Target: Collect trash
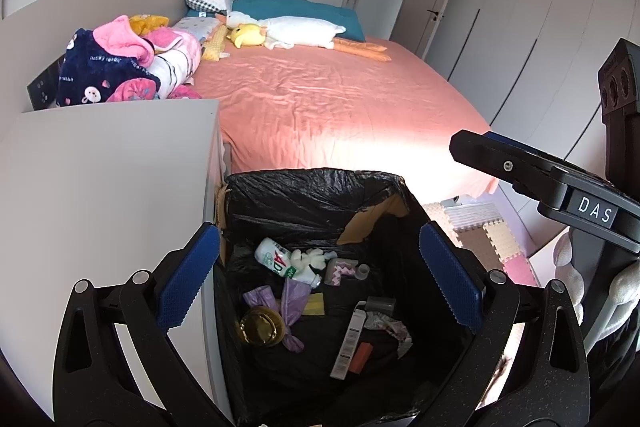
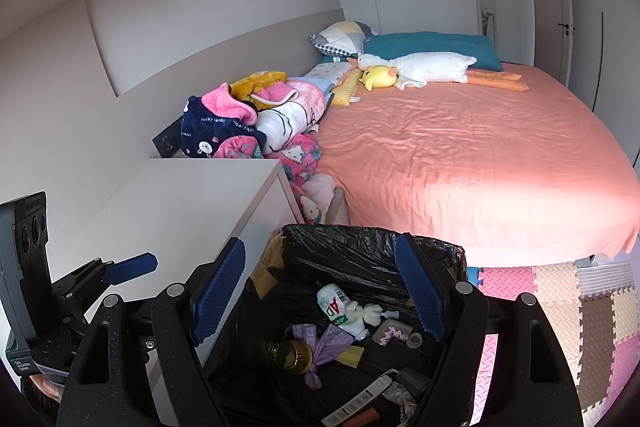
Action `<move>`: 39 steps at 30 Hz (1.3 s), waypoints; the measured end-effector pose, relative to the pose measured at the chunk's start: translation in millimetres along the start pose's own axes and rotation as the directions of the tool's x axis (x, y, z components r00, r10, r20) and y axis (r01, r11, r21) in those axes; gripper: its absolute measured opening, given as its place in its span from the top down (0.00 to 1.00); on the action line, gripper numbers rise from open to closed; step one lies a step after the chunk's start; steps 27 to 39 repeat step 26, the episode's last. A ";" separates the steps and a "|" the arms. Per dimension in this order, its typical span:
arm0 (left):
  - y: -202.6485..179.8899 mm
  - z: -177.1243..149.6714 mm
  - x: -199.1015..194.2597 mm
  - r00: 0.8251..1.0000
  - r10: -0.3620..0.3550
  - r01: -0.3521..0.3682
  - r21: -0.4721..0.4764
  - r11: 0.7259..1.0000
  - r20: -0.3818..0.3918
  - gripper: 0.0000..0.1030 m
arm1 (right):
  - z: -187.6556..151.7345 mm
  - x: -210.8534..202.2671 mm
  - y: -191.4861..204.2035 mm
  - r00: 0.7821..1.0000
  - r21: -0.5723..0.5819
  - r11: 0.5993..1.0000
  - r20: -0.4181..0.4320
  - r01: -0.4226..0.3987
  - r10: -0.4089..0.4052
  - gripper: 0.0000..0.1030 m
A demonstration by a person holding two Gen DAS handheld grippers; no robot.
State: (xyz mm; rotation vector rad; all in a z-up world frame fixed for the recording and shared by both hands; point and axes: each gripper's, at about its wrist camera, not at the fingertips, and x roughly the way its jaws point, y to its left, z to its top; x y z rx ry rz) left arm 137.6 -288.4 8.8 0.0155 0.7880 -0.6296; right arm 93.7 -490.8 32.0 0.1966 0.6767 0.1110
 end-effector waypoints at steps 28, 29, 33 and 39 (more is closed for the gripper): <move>2.4 1.4 2.0 1.000 0.027 -0.028 -0.019 0.999 -0.003 0.06 | -1.2 -0.4 -8.2 1.000 0.001 1.000 -0.003 0.001 -0.001 0.24; 2.4 1.4 2.0 1.000 0.027 -0.028 -0.019 0.999 -0.003 0.06 | -1.2 -0.4 -8.2 1.000 0.001 1.000 -0.003 0.001 -0.001 0.24; 2.4 1.4 2.0 1.000 0.027 -0.028 -0.019 0.999 -0.003 0.06 | -1.2 -0.4 -8.2 1.000 0.001 1.000 -0.003 0.001 -0.001 0.24; 2.4 1.4 2.0 1.000 0.027 -0.028 -0.019 0.999 -0.003 0.06 | -1.2 -0.4 -8.2 1.000 0.001 1.000 -0.003 0.001 -0.001 0.24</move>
